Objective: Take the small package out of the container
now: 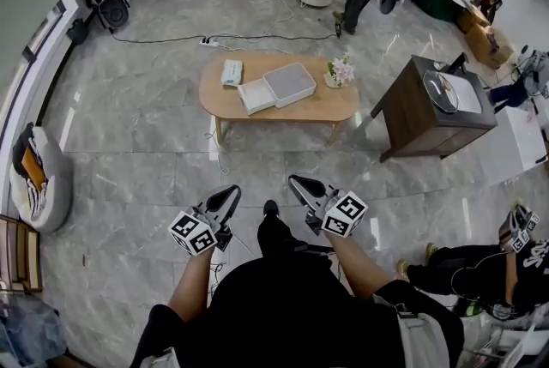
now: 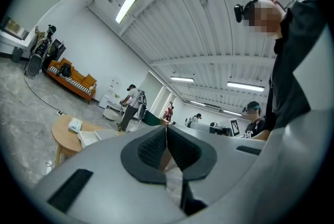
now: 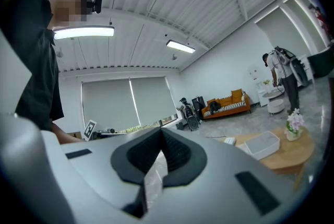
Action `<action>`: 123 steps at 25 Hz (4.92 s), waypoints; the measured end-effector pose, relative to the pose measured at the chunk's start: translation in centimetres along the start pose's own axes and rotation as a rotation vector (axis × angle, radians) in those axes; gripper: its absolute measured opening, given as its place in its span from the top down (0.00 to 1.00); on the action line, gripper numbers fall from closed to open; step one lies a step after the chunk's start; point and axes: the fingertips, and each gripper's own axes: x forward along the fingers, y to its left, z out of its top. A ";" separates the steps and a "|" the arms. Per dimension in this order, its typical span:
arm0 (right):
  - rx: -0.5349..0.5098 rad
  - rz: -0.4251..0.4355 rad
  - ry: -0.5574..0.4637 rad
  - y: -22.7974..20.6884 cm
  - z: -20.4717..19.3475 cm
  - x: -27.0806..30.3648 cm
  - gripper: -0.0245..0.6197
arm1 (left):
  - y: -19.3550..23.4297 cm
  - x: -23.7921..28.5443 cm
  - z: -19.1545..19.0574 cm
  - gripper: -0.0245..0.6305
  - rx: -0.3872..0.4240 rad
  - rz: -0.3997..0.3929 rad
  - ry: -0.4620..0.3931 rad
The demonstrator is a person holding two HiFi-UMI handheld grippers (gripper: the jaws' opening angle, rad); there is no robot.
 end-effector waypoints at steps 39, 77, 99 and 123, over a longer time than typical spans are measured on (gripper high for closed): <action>0.117 0.014 0.055 -37.1 4.2 23.2 0.95 | 30.6 29.5 10.8 0.93 -0.027 0.038 0.090; -0.407 0.362 1.315 -60.7 -34.5 43.8 0.76 | 60.9 35.4 -11.6 0.93 -0.330 0.276 0.236; -0.544 0.335 1.584 -61.0 -41.7 44.3 0.79 | 59.8 34.6 -14.0 0.93 -0.329 0.267 0.215; -0.566 0.341 1.343 -59.5 -28.9 45.5 0.94 | 59.0 36.2 -6.0 0.93 -0.216 0.242 0.198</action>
